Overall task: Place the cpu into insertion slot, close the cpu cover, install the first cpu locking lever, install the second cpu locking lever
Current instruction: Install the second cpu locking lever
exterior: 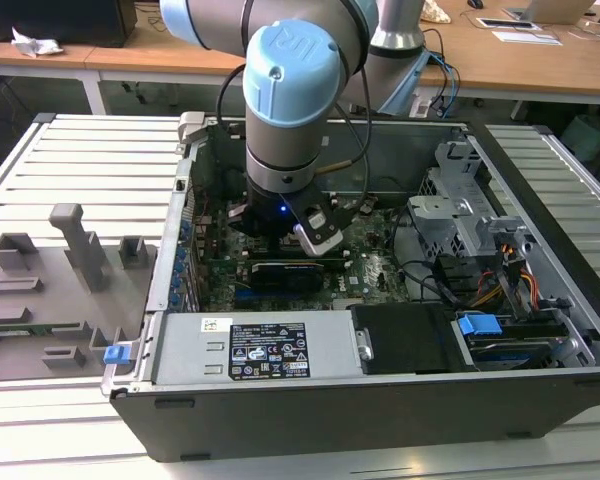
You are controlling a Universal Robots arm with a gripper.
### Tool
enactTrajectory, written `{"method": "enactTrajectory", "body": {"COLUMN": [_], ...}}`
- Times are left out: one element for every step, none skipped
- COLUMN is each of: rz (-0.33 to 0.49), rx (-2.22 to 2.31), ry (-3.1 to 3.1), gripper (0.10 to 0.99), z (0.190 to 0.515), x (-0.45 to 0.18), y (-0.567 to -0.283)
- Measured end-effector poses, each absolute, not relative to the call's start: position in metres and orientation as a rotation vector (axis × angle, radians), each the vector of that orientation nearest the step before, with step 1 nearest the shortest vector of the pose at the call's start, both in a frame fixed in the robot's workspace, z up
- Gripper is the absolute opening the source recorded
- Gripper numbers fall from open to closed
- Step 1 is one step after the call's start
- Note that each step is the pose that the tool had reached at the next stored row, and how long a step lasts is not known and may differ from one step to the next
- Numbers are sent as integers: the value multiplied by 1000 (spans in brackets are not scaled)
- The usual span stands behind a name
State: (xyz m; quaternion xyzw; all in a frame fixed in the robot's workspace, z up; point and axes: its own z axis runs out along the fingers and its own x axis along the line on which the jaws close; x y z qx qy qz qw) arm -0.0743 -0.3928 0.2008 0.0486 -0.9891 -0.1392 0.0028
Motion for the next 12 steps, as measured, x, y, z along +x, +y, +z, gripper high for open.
{"method": "enactTrajectory", "body": {"rz": [-434,-431,-430,-431,-430,-430,-430,-430,-430,-430,-430,-430], "rx": [152,152,152,152,152,152,152,152,152,152,152,152], "ry": [-3102,-3102,-3102,-3102,-3102,-3102,-3102,-3102,-3102,-3102,-3102,-3102], "gripper": [106,106,106,106,106,106,106,106,106,106,106,106], "z": [201,201,201,200,198,198,198,198,198,197,196,196], "x": [-74,-74,-74,-74,-74,-74,-74,-74,-74,-74,-74,-74], "y": [-393,-393,-393,-393,-393,-395,-396,-397,-398,-398,-398,-398]}}
